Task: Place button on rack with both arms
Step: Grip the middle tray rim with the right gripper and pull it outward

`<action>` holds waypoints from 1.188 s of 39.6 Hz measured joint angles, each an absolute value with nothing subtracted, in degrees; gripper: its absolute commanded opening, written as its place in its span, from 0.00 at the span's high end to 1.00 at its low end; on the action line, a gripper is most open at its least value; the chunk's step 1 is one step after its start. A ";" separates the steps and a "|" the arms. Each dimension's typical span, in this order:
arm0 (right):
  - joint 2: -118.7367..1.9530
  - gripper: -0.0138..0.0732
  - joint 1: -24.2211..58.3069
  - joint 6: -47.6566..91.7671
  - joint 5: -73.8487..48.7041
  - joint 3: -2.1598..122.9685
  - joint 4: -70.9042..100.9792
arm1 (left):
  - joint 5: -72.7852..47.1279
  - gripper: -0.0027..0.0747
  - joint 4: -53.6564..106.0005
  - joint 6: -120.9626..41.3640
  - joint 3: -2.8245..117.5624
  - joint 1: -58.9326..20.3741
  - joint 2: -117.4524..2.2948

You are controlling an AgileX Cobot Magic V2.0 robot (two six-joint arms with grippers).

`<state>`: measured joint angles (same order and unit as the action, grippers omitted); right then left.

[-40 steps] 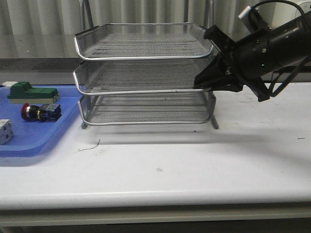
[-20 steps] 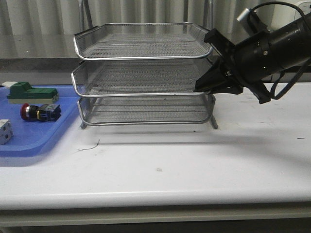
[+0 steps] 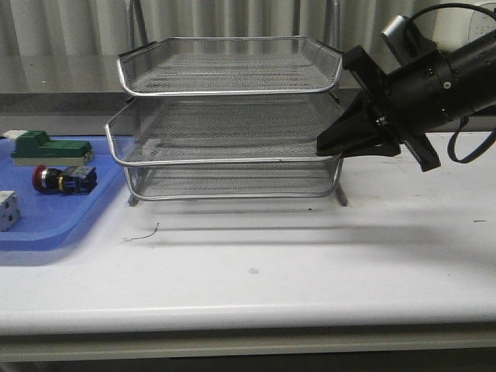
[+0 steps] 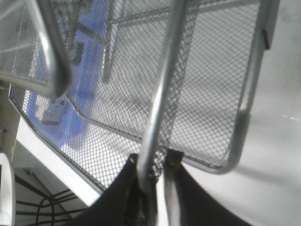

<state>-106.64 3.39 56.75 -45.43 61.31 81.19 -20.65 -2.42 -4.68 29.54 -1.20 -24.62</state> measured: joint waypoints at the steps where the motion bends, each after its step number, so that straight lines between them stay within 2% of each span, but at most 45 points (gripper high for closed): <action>1: -106.64 0.71 3.26 56.54 -46.04 61.31 80.46 | -20.65 0.25 -2.42 -4.68 29.54 -1.20 -24.62; 47: -106.45 0.71 2.01 50.29 -62.10 62.23 61.36 | -20.65 0.25 -2.42 -4.68 29.54 -1.20 -24.62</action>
